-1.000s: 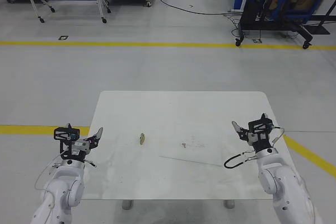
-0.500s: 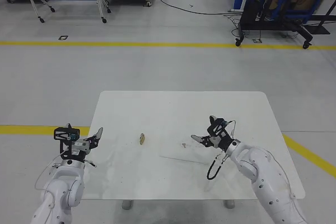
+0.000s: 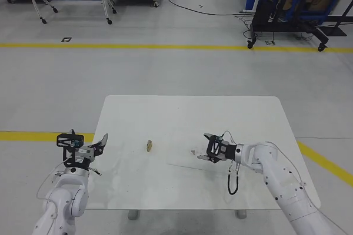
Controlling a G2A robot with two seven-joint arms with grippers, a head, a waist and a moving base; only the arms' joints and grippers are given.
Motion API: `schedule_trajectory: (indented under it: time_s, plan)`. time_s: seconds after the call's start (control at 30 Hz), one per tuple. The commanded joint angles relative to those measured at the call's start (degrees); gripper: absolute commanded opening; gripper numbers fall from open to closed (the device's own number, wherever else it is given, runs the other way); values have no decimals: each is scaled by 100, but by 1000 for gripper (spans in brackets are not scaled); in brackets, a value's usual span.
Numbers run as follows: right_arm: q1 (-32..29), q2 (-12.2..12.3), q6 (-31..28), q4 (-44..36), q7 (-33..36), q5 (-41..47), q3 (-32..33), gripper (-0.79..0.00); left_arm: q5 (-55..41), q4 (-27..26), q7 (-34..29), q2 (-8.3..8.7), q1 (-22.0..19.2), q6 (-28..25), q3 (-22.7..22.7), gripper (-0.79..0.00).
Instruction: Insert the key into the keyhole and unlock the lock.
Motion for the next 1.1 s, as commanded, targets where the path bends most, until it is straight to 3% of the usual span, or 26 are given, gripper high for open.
schedule_trajectory:
  time_s: [0.0, 0.07, 0.17, 0.53, 0.73, 0.77, 0.83, 0.87, 1.07]
  plan:
    - [132, -20, -21, 128, -6, -45, -146, -259, 0, 0, 0, 0, 0, 0, 0, 0]
    - [307, -51, -77, 304, 41, -104, -318, -345, 0, 0, 0, 0, 0, 0, 0, 0]
    - [545, -102, -135, 594, 73, -159, -565, -394, 0, 0, 0, 0, 0, 0, 0, 0]
    - [1135, -218, -409, 1407, -188, -343, -1166, -419, 0, 0, 0, 0, 0, 0, 0, 0]
    - [1282, -247, -360, 1616, -295, -452, -1345, -536, 0, 0, 0, 0, 0, 0, 0, 0]
    - [1301, -250, -335, 1647, -301, -464, -1364, -582, 0, 0, 0, 0, 0, 0, 0, 0]
    - [1331, -259, -315, 1699, -310, -466, -1405, -757, 0, 0, 0, 0, 0, 0, 0, 0]
    - [1347, -262, -326, 1721, -316, -468, -1426, -785, 0, 0, 0, 0, 0, 0, 0, 0]
    - [1403, -271, -278, 1771, -343, -584, -1551, -785, 0, 0, 0, 0, 0, 0, 0, 0]
